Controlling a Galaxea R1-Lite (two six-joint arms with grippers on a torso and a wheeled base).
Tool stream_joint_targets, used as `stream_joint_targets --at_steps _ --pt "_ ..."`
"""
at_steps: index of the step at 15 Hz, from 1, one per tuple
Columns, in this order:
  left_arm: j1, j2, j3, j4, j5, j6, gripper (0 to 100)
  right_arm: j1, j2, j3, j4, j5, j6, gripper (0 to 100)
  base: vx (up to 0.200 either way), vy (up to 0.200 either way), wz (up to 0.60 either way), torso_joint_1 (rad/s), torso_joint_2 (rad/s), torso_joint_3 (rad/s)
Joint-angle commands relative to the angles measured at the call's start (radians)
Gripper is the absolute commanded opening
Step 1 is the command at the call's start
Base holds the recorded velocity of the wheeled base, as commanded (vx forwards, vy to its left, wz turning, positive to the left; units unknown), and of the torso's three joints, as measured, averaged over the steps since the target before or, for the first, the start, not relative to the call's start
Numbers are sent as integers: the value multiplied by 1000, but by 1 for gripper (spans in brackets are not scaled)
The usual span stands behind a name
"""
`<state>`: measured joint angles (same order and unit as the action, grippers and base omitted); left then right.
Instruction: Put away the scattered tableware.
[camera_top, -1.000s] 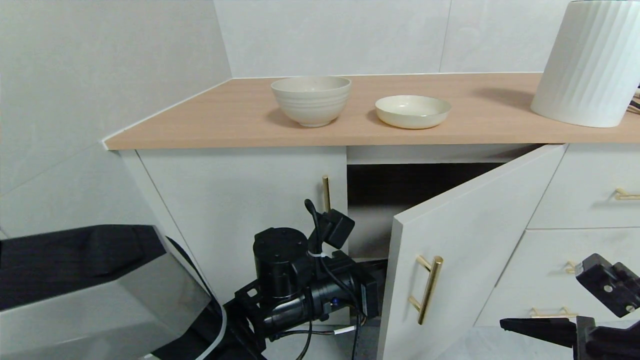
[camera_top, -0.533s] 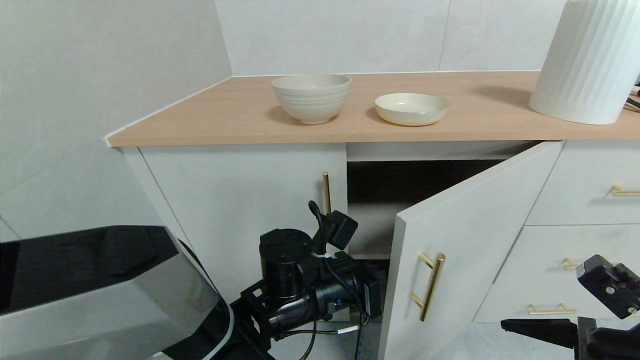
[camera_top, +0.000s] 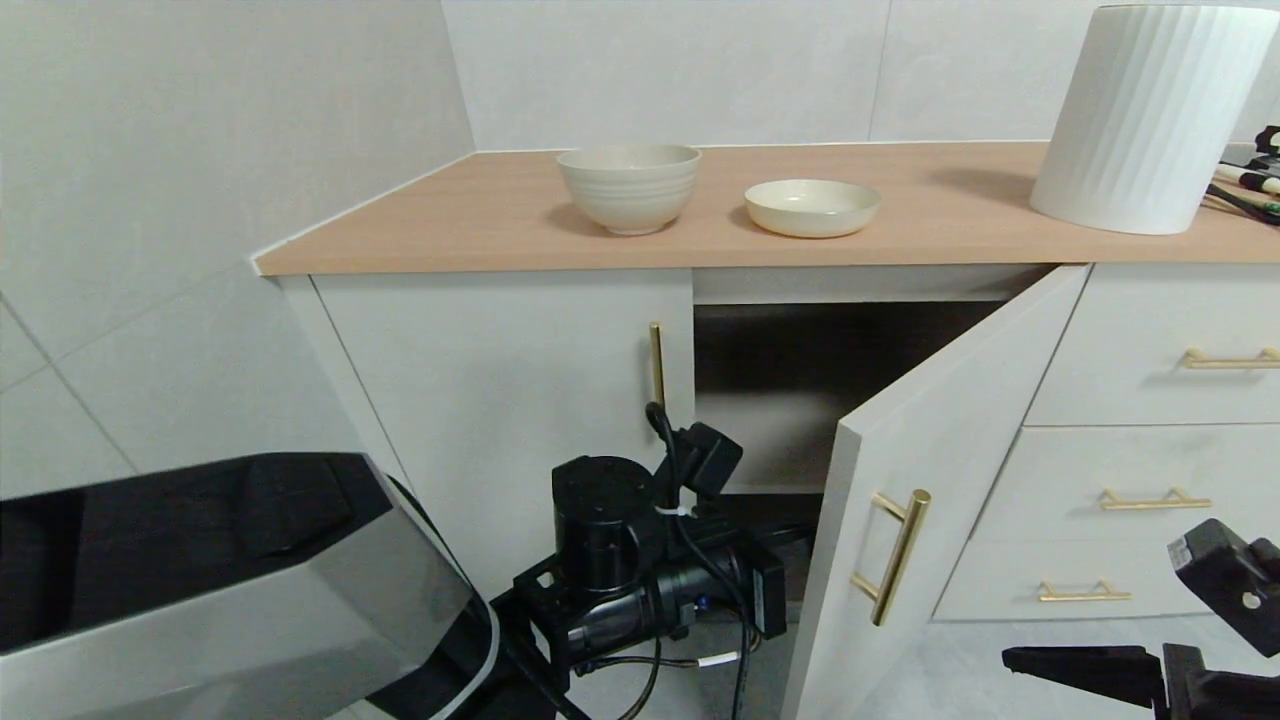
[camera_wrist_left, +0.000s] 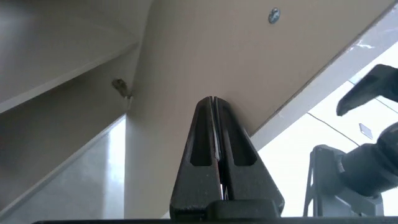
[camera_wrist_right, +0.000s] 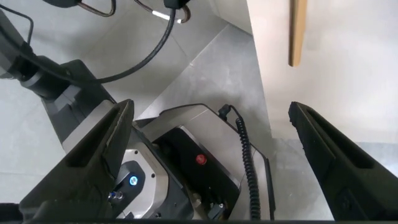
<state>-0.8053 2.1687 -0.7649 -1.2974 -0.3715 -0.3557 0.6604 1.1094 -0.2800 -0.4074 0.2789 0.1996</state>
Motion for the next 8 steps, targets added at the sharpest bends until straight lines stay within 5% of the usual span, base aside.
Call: stream_joint_targets --at_steps 1,5,8 --pt "0 11 -5 0 0 0 0 2 -5 1 -1 0 0 100 0 0 0 0 0 0" --pt "0 -17 -13 29 5 0 0 2 -16 -1 -2 2 0 100 0 0 0 0 0 0" --pt "0 -92 -108 276 6 -3 0 2 -40 -5 -2 0 -2 100 0 0 0 0 0 0"
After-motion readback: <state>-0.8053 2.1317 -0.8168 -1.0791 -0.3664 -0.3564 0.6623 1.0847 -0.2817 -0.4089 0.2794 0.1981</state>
